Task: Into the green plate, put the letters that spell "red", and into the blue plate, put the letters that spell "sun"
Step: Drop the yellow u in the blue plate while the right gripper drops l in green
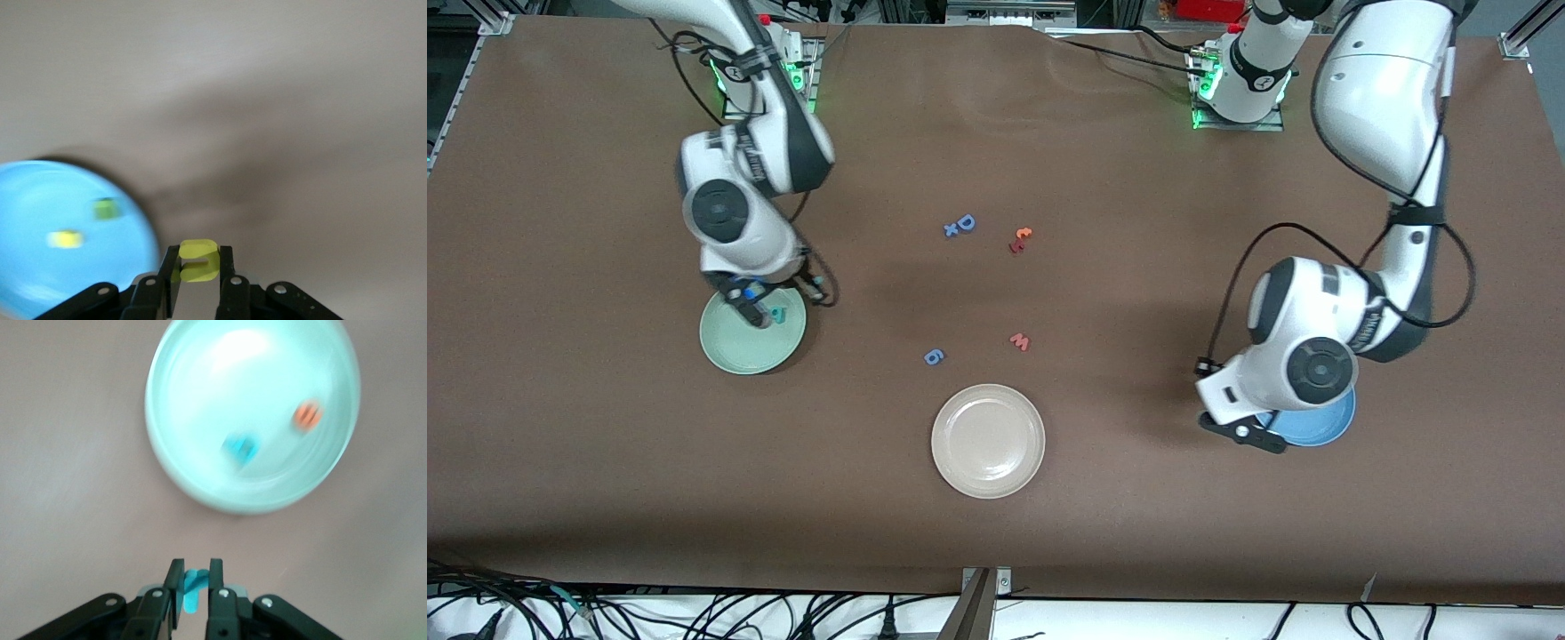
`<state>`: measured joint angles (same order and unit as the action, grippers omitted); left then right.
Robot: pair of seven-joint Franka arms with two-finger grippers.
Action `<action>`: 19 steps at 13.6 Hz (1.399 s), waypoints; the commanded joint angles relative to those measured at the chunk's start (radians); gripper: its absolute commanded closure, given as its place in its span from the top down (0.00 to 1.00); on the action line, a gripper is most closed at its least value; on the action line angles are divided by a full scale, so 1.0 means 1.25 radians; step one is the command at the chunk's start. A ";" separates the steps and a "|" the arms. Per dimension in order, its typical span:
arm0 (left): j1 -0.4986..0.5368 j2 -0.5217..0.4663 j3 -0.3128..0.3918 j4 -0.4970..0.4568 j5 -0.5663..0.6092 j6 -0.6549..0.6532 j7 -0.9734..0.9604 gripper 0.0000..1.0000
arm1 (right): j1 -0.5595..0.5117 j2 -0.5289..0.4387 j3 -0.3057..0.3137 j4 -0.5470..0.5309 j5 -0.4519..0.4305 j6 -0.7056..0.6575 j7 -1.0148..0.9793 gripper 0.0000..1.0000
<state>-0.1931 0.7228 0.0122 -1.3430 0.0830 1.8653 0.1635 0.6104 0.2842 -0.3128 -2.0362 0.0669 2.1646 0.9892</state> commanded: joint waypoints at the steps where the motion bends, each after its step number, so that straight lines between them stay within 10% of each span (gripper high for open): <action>1: 0.055 -0.021 -0.006 -0.020 0.061 -0.006 0.130 0.03 | -0.014 0.014 -0.066 0.004 0.002 -0.006 -0.144 0.02; 5: 0.126 -0.015 -0.006 -0.020 0.062 0.036 0.272 0.04 | -0.060 0.043 -0.066 0.018 0.002 0.021 -0.200 0.04; 6: 0.140 -0.014 -0.006 -0.020 0.064 0.051 0.281 0.05 | -0.061 0.043 -0.066 0.018 0.002 0.020 -0.201 0.24; 7: 0.142 -0.010 -0.006 -0.021 0.062 0.063 0.299 0.10 | -0.060 0.043 -0.066 0.020 0.002 0.020 -0.200 0.72; 8: 0.141 -0.006 -0.005 -0.020 0.062 0.064 0.300 0.40 | -0.059 0.043 -0.066 0.020 0.002 0.017 -0.196 0.85; 9: 0.142 -0.006 -0.005 -0.020 0.061 0.063 0.296 0.99 | -0.059 0.040 -0.065 0.024 0.002 0.012 -0.197 0.86; 19: 0.119 -0.090 -0.081 -0.004 0.047 -0.092 0.012 1.00 | -0.050 -0.001 -0.052 0.233 0.003 -0.277 -0.124 0.98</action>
<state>-0.0461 0.6599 -0.0726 -1.3385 0.1290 1.8027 0.2502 0.5479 0.3007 -0.3880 -1.7973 0.0678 1.8789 0.8202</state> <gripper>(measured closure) 0.000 0.013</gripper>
